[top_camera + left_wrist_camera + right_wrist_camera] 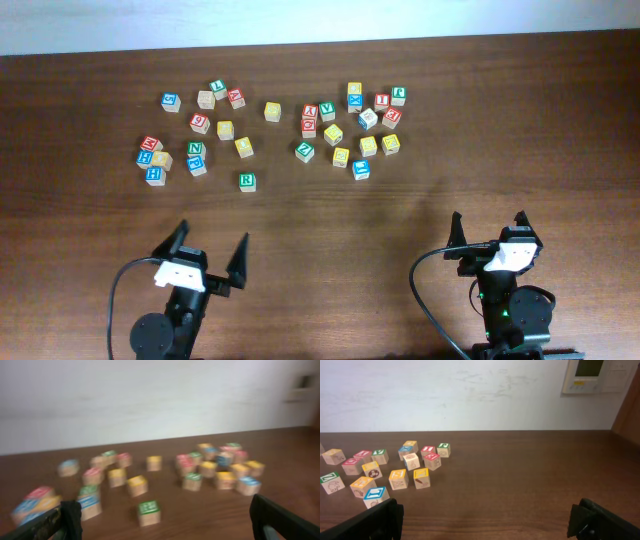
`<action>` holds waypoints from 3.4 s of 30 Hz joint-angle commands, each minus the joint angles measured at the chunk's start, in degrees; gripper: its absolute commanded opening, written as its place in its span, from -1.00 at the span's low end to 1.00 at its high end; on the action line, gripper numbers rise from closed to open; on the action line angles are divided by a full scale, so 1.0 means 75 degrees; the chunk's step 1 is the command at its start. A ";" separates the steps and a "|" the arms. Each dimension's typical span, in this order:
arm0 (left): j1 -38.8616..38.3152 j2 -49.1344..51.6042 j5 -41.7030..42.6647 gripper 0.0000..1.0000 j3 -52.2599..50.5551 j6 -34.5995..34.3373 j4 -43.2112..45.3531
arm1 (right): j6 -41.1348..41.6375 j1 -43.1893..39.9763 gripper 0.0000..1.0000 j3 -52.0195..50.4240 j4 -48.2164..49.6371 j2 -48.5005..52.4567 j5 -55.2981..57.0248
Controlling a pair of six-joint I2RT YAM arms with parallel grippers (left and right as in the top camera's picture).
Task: Spell out RSS
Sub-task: 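Raise the left gripper from rest toward the blocks, then lower the left gripper onto the green R block and close, then carry the R block forward and set it down, open gripper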
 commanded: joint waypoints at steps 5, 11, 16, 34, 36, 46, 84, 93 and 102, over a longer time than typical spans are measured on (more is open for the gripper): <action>-0.0038 -0.0058 0.2623 0.98 0.0166 -0.0128 0.1784 | -0.0052 -0.0064 0.97 -0.0047 -0.0050 -0.0079 -0.0017; -0.0035 0.0335 0.1396 0.98 0.1676 -0.0038 0.1623 | -0.0052 -0.0064 0.97 -0.0047 -0.0050 -0.0079 -0.0017; -0.0035 0.2247 0.0638 0.98 0.4415 0.0321 -0.1378 | -0.0052 -0.0064 0.96 -0.0047 -0.0050 -0.0079 -0.0017; -0.0038 1.0104 -0.0096 0.98 1.3041 0.0391 -0.9637 | -0.0052 -0.0064 0.97 -0.0047 -0.0047 -0.0079 -0.0017; -0.0035 1.0800 -0.0044 0.98 1.3411 0.0391 -1.0156 | -0.0052 -0.0064 0.97 -0.0047 -0.0050 -0.0079 -0.0017; -0.0254 1.2549 -0.0522 0.98 1.3417 -0.0219 -1.0185 | -0.0052 -0.0064 0.97 -0.0047 -0.0050 -0.0079 -0.0017; -0.1553 1.6034 -0.2964 0.44 1.1004 -0.2130 -0.6563 | -0.0052 -0.0064 0.97 -0.0047 -0.0050 -0.0079 -0.0017; -0.1559 1.6273 -0.2643 0.01 1.1022 -0.2127 -0.6548 | -0.0052 -0.0064 0.97 -0.0047 -0.0050 -0.0079 -0.0017; -0.1591 1.6270 -0.2468 -0.30 1.1057 -0.2127 -0.6569 | -0.0052 -0.0064 0.97 -0.0047 -0.0050 -0.0079 -0.0017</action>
